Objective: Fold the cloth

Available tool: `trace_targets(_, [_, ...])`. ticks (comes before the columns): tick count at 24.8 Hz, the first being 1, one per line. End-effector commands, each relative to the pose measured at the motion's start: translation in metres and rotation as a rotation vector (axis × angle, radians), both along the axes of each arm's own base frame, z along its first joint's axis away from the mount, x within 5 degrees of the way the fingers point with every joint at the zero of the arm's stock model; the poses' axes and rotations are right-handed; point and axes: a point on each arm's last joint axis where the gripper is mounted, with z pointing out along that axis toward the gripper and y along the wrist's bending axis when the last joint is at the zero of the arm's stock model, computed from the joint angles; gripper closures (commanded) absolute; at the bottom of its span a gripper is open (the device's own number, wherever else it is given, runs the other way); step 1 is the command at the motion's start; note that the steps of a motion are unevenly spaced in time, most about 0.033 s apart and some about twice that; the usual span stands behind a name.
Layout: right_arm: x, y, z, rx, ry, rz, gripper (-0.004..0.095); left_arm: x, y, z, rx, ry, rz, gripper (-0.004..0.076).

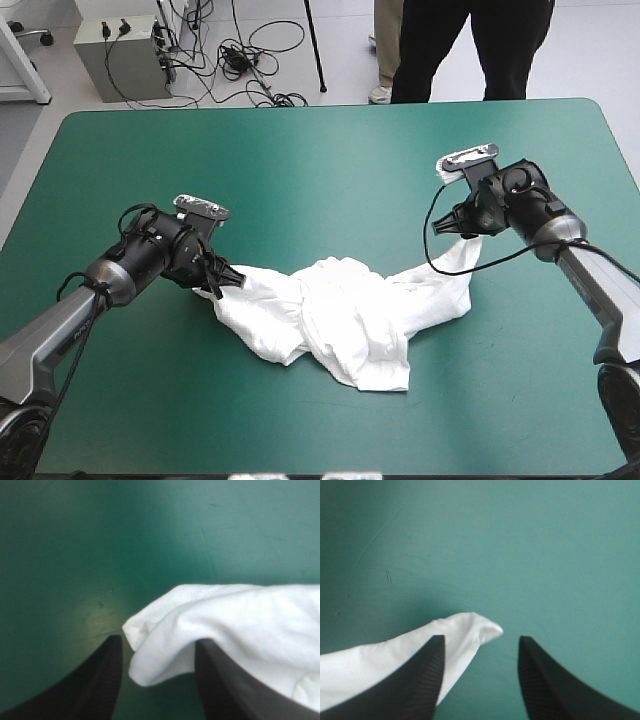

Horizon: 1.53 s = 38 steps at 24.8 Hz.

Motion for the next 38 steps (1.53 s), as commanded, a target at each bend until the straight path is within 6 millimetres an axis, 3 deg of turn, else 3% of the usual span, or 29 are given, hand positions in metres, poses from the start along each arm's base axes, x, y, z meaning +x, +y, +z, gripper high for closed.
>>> trace_targets(1, [-0.006, -0.006, 0.029, 0.0, -0.064, -0.007, 0.0213, 0.0, 0.0, 0.029, -0.034, -0.057, 0.008, 0.0238])
trace_targets(5, [-0.024, -0.012, 0.058, 0.011, -0.108, -0.022, 0.0187, -0.009, 0.004, 0.067, -0.007, -0.062, -0.009, 0.0234])
trace_targets(8, [-0.067, -0.026, 0.103, 0.024, -0.192, -0.046, 0.0187, -0.037, 0.017, 0.111, -0.008, -0.109, -0.018, 0.0234])
trace_targets(13, [-0.134, -0.044, 0.142, 0.103, -0.26, -0.089, 0.0187, -0.083, 0.023, 0.134, -0.138, -0.091, -0.012, 0.0234])
trace_targets(14, [-0.149, -0.046, 0.145, 0.12, -0.241, -0.09, 0.0187, -0.087, 0.022, 0.13, -0.158, -0.071, -0.015, 0.0235])
trace_targets(17, [-0.166, -0.049, 0.142, 0.138, -0.225, -0.087, 0.0188, -0.086, 0.021, 0.113, -0.159, -0.024, -0.007, 0.0234])
trace_targets(20, [-0.179, -0.051, 0.128, 0.141, -0.169, -0.076, 0.0188, -0.081, 0.016, 0.076, -0.2, 0.005, 0.042, 0.0235])
trace_targets(33, [-0.179, -0.045, 0.116, 0.162, -0.141, -0.021, 0.0193, -0.027, -0.009, -0.012, -0.196, 0.168, 0.099, 0.0243])
trace_targets(38, [-0.173, -0.037, 0.109, 0.132, -0.114, 0.025, 0.0193, -0.015, -0.014, -0.036, -0.177, 0.218, 0.111, 0.0256])
